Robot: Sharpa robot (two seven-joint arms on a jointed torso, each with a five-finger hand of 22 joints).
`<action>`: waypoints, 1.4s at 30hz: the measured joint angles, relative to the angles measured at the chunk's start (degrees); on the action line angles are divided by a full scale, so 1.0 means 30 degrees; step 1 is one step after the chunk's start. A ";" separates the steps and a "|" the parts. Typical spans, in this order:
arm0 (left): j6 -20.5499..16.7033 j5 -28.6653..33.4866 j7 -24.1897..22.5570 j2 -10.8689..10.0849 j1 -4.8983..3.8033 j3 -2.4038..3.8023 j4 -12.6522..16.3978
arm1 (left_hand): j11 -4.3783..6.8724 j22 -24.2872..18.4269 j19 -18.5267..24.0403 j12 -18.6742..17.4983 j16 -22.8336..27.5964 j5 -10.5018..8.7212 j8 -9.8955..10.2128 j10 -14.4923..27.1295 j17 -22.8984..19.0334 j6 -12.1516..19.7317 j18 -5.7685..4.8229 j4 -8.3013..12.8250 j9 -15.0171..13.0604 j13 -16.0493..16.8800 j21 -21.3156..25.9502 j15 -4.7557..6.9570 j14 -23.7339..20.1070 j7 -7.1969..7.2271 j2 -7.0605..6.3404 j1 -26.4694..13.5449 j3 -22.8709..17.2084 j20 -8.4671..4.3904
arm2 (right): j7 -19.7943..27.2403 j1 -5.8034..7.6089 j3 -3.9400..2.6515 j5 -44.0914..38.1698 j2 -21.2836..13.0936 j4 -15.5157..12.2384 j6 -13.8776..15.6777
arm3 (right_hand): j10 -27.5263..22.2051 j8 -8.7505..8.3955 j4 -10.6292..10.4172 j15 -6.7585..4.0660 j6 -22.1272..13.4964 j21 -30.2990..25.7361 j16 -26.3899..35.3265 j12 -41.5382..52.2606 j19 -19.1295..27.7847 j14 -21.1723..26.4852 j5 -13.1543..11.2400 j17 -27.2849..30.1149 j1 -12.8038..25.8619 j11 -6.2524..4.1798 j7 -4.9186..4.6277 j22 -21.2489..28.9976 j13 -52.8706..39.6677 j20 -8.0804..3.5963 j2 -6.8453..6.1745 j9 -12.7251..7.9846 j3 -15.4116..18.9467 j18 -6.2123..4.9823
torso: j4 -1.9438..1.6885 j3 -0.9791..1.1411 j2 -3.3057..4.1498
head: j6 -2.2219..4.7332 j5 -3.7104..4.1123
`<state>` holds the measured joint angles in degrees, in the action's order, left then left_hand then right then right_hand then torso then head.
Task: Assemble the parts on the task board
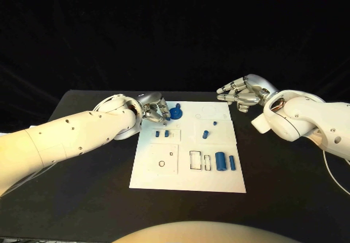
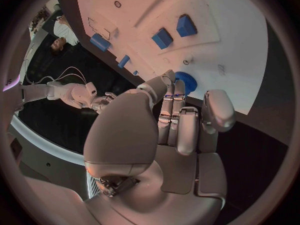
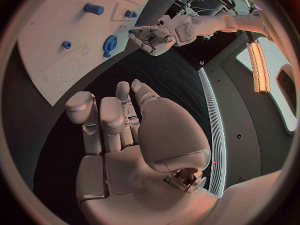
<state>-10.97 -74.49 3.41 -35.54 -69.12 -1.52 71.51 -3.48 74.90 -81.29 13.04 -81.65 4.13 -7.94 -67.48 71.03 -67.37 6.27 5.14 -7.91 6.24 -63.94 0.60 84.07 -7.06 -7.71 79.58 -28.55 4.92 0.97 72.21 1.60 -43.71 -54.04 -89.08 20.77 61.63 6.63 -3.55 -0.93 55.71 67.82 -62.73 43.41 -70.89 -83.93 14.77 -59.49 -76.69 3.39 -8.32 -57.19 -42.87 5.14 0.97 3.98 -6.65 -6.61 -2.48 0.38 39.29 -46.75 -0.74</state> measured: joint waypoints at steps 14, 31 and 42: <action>0.0444 -0.0155 0.0371 -0.0371 -0.0016 -0.0007 -0.0093 | 0.0003 0.0016 0.0001 -0.0074 0.0000 0.0000 0.0000 -0.0139 0.0001 -0.0014 -0.0001 0.0058 0.0001 -0.0015 -0.0113 0.0000 0.0000 -0.0015 0.0000 0.0000 -0.0057 0.0000 | -0.0004 0.0000 0.0000 0.0000 -0.0038 -0.0010 -0.0001 | 0.0002 0.0000 0.0000 0.0000 0.0000 0.0000 0.0000 0.0000 0.0000 0.0000 0.0000 0.0003 0.0000 0.0003 0.0000 0.0000 -0.0001 0.0000 0.0000 0.0000 0.0000 -0.0001 | 0.0029 -0.0002 0.0016 | -0.0038 -0.0081; 0.1378 -0.0897 0.0987 -0.0131 -0.0018 -0.0020 -0.0648 | 0.0002 0.0012 0.0001 -0.0074 0.0000 0.0001 0.0000 -0.0139 -0.0060 -0.0066 0.0000 0.0058 0.0005 -0.0013 -0.0113 0.0000 0.0000 -0.0067 0.0078 -0.0078 -0.0057 0.0001 | -0.0005 0.0000 0.0000 0.0000 -0.0038 -0.0022 -0.0001 | 0.0004 0.0000 0.0000 0.0000 -0.0001 0.0000 0.0000 0.0000 0.0000 0.0000 0.0000 -0.0013 0.0000 0.0004 0.0000 0.0000 0.0017 0.0000 0.0000 0.0000 0.0000 0.0000 | 0.0046 0.0004 0.0016 | -0.0088 -0.0170; 0.1672 -0.1138 0.1101 0.0172 -0.0019 -0.0027 -0.0685 | 0.0002 0.0009 0.0001 -0.0074 0.0001 0.0001 -0.0003 -0.0139 -0.0059 -0.0068 0.0000 0.0058 -0.0008 -0.0012 -0.0112 0.0000 0.0000 -0.0069 0.0079 -0.0075 -0.0057 0.0001 | -0.0005 0.0000 0.0000 -0.0001 -0.0038 -0.0033 0.0000 | 0.0004 0.0000 0.0000 0.0000 0.0000 0.0000 0.0000 0.0000 0.0000 0.0000 0.0000 -0.0010 0.0000 0.0004 0.0000 0.0000 0.0015 0.0000 0.0000 0.0000 0.0001 -0.0001 | 0.0057 0.0004 0.0029 | -0.0090 -0.0150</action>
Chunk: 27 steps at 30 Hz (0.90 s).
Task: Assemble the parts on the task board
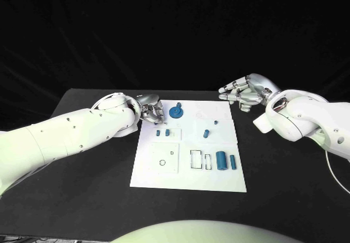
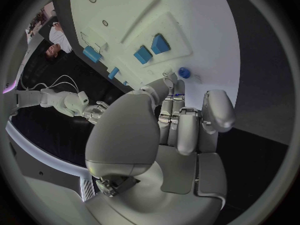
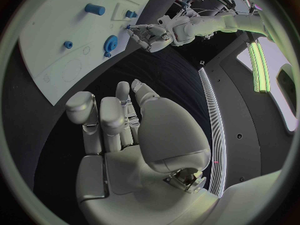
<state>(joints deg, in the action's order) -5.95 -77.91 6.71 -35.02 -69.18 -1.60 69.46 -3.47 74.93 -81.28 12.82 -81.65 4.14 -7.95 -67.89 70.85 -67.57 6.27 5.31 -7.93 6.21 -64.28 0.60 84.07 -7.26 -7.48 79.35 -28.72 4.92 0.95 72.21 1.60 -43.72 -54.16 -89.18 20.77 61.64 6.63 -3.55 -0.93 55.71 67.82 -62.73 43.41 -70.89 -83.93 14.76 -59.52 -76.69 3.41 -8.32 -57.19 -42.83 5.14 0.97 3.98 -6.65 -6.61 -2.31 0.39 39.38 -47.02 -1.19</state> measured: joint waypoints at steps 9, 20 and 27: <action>0.0075 -0.0085 0.0000 0.0167 0.0000 -0.0007 0.0005 | 0.0000 -0.0001 0.0000 0.0000 0.0000 0.0000 0.0000 0.0000 0.0000 0.0000 0.0001 0.0000 0.0001 0.0002 0.0000 0.0000 0.0000 0.0000 0.0000 0.0001 0.0000 0.0000 | 0.0000 0.0000 0.0000 -0.0002 0.0006 -0.0007 0.0000 | 0.0001 0.0000 0.0000 0.0000 0.0000 0.0000 0.0000 0.0000 0.0000 0.0000 0.0000 0.0002 0.0000 0.0001 0.0000 0.0000 -0.0001 0.0000 0.0000 0.0000 0.0000 0.0002 | -0.0002 0.0007 0.0000 | -0.0013 0.0029; -0.0009 -0.0105 -0.0034 0.0166 0.0000 -0.0009 -0.0134 | 0.0001 -0.0003 0.0000 -0.0296 0.0000 0.0000 0.0111 0.0000 0.0012 -0.0069 -0.0001 0.0032 0.0002 -0.0071 0.0001 0.0000 0.0000 0.0071 -0.0075 -0.0073 -0.0139 0.0000 | -0.0003 0.0000 0.0000 -0.0002 -0.0015 -0.0014 0.0001 | 0.0021 0.0000 0.0000 0.0000 0.0000 0.0000 0.0000 0.0000 0.0000 0.0000 0.0000 0.0004 0.0000 0.0021 0.0000 0.0000 -0.0003 0.0000 0.0000 0.0000 0.0000 0.0000 | -0.0011 0.0005 -0.0005 | 0.0000 0.0073; -0.0919 0.0564 -0.0584 -0.0001 0.0000 0.0004 0.0041 | -0.0186 -0.0004 0.0000 -0.0962 0.0000 0.0000 0.0517 0.0188 -0.0021 0.0214 0.0001 -0.0058 0.0177 -0.0296 0.0379 0.0000 0.0000 -0.0067 -0.0358 -0.0356 -0.0366 0.0000 | -0.0004 0.0001 0.0000 -0.0002 0.0010 0.0005 0.0000 | 0.0021 0.0000 0.0000 0.0000 0.0000 0.0000 0.0000 0.0000 0.0000 0.0000 0.0000 0.0007 0.0000 0.0021 0.0001 0.0000 -0.0003 0.0000 0.0000 0.0000 0.0000 0.0001 | -0.0013 -0.0016 -0.0004 | 0.0024 0.0088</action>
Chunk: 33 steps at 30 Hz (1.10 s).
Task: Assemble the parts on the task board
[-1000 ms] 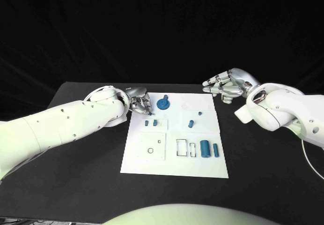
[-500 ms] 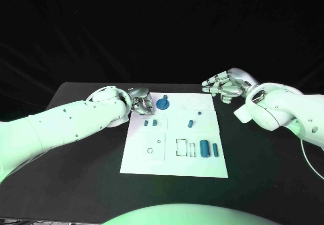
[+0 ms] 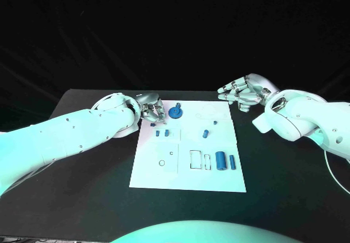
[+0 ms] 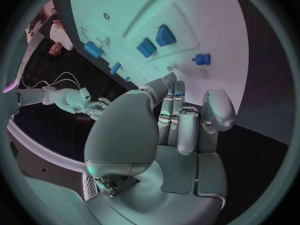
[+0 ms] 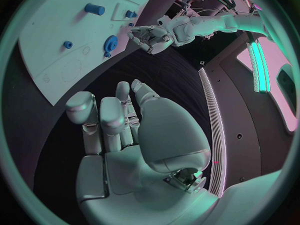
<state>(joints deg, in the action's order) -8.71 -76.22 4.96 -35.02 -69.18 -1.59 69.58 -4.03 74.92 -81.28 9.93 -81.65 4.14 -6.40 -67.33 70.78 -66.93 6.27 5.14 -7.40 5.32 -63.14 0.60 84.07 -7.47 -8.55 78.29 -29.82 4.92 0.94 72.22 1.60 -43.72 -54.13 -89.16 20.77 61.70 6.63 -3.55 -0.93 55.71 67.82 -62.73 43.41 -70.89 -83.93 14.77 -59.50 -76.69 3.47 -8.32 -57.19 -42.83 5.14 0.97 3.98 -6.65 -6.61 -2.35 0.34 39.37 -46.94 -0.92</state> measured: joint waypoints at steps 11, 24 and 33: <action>-0.0416 0.1656 -0.0553 -0.1091 -0.0390 0.0425 0.0426 | 0.0050 -0.0002 0.0286 -0.0276 0.0371 0.0000 0.0148 -0.0127 -0.0962 0.0062 -0.0001 0.0036 0.0052 -0.0088 0.1079 0.0000 0.0000 -0.0063 -0.0023 -0.0173 -0.0300 0.0197 | -0.0001 0.0001 0.0000 0.0000 -0.0008 0.0024 -0.0003 | 0.0001 0.0077 -0.0062 0.0000 0.0000 0.0000 0.0000 0.0000 0.0000 0.0000 0.0000 0.0003 0.0003 0.0001 0.0000 0.0000 -0.0001 0.0000 0.0003 0.0000 -0.0063 0.0001 | -0.0022 0.0026 -0.0013 | -0.0053 0.0029; 0.1101 0.0905 -0.0315 -0.1893 -0.0449 0.0265 0.0759 | 0.0228 -0.0003 0.0484 0.0094 0.0690 -0.0122 0.0258 -0.0708 -0.1522 -0.0070 0.0001 -0.0180 0.0047 0.0214 0.1762 0.0137 -0.0138 0.0281 -0.0553 -0.0703 0.0933 0.0001 | -0.0015 0.0000 0.0000 0.0000 -0.0084 -0.0018 -0.0003 | 0.0002 0.0077 -0.0063 0.0000 0.0000 0.0000 0.0000 0.0000 0.0000 0.0000 0.0000 0.0005 0.0079 0.0001 0.0000 0.0001 0.0015 0.0000 0.0080 0.0000 -0.0063 0.0002 | -0.0046 0.0026 -0.0038 | -0.0053 -0.0060; 0.1117 0.0164 -0.0146 -0.1651 -0.0356 0.0129 0.0484 | 0.0223 -0.0004 0.0483 0.0094 0.0745 -0.0128 0.0259 -0.0554 -0.1648 -0.0070 0.0000 -0.0151 0.0062 0.0230 0.1913 0.0202 -0.0205 0.0280 -0.0367 -0.0516 0.1003 0.0001 | -0.0019 0.0000 0.0000 0.0000 -0.0068 -0.0030 -0.0003 | 0.0003 0.0077 -0.0063 0.0000 0.0000 0.0000 0.0000 0.0000 0.0000 0.0000 0.0000 0.0006 0.0077 0.0003 0.0000 0.0000 0.0014 0.0000 0.0077 0.0000 -0.0062 0.0001 | -0.0013 0.0015 -0.0018 | 0.0013 -0.0135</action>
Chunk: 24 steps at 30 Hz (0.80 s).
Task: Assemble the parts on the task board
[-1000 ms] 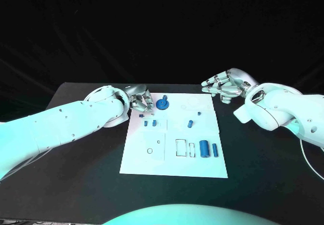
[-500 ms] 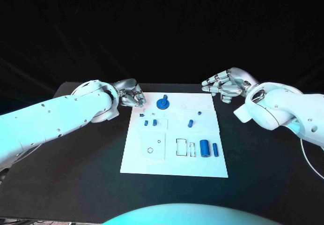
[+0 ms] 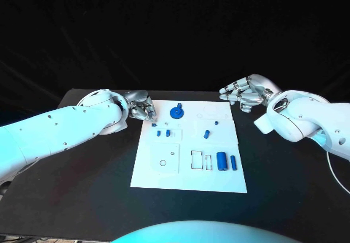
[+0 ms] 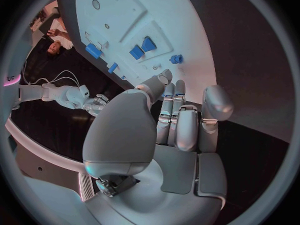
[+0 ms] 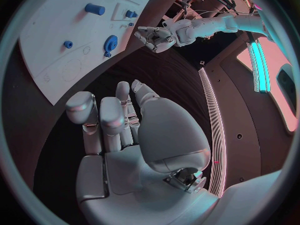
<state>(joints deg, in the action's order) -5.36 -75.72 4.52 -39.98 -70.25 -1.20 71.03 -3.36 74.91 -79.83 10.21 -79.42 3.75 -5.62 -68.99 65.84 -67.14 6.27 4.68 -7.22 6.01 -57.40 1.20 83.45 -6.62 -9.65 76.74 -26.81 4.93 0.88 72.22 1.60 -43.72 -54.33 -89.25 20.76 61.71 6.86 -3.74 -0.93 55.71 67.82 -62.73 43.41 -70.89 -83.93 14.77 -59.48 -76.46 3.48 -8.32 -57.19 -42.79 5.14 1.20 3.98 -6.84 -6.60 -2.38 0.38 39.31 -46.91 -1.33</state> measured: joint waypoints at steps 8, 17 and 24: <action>0.0025 -0.0417 0.0134 0.0298 0.0049 -0.0061 -0.0152 | -0.0010 0.0000 0.0000 0.0000 0.0066 0.0000 0.0000 0.0145 -0.0056 0.0000 0.0002 0.0054 0.0019 -0.0002 0.0000 -0.0066 -0.0068 -0.0001 -0.0097 0.0097 0.0054 0.0000 | -0.0003 0.0000 0.0000 -0.0005 -0.0003 0.0000 0.0000 | 0.0001 0.0000 0.0001 0.0000 0.0000 0.0000 0.0000 0.0000 0.0000 0.0000 0.0000 0.0001 0.0000 0.0001 0.0000 0.0000 0.0000 0.0000 -0.0001 0.0000 0.0001 -0.0001 | 0.0011 0.0009 0.0007 | -0.0024 0.0049; 0.0496 -0.0815 0.0488 0.0455 0.0056 -0.0081 -0.0240 | -0.0102 -0.0001 -0.0001 0.0000 0.0068 0.0000 0.0070 0.0372 -0.0102 0.0000 0.0001 0.0056 0.0039 -0.0004 0.0125 -0.0066 -0.0067 -0.0001 -0.0102 0.0102 0.0157 0.0000 | -0.0004 0.0000 0.0000 -0.0010 -0.0013 -0.0018 0.0001 | 0.0006 0.0000 0.0002 0.0000 0.0000 0.0000 0.0000 0.0000 -0.0001 0.0000 0.0000 0.0002 -0.0001 0.0006 0.0000 0.0000 -0.0002 0.0000 -0.0002 0.0000 0.0001 0.0000 | -0.0002 0.0022 -0.0002 | -0.0055 0.0075; 0.1052 -0.1064 0.0832 0.0511 0.0059 -0.0093 -0.0265 | -0.0102 -0.0001 -0.0001 0.0000 0.0068 0.0000 0.0070 0.0372 -0.0122 0.0073 0.0002 0.0055 0.0039 -0.0004 0.0125 -0.0110 -0.0110 -0.0073 -0.0103 0.0102 0.0264 0.0000 | -0.0005 0.0000 0.0000 -0.0013 -0.0023 -0.0021 0.0001 | 0.0006 0.0000 0.0003 0.0000 0.0000 0.0000 0.0000 0.0000 0.0000 0.0000 0.0000 0.0002 -0.0002 0.0006 0.0000 0.0000 -0.0002 0.0000 -0.0002 0.0000 0.0003 0.0000 | -0.0005 0.0011 -0.0004 | -0.0042 0.0055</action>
<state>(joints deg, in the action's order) -2.20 -78.91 7.02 -38.44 -70.07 -1.48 70.24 -3.67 74.90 -79.83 10.21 -79.21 3.75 -5.41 -67.87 65.47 -66.92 6.28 4.85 -7.10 6.00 -57.02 0.87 83.12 -6.84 -9.96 77.05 -26.01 4.93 0.87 72.22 1.60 -43.76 -54.40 -89.31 20.76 61.73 6.86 -3.73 -0.93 55.71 67.82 -62.73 43.41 -70.89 -83.93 14.77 -59.47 -76.46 3.50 -8.32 -57.19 -42.80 5.14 1.19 3.98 -6.83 -6.60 -2.40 0.42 39.30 -47.03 -1.16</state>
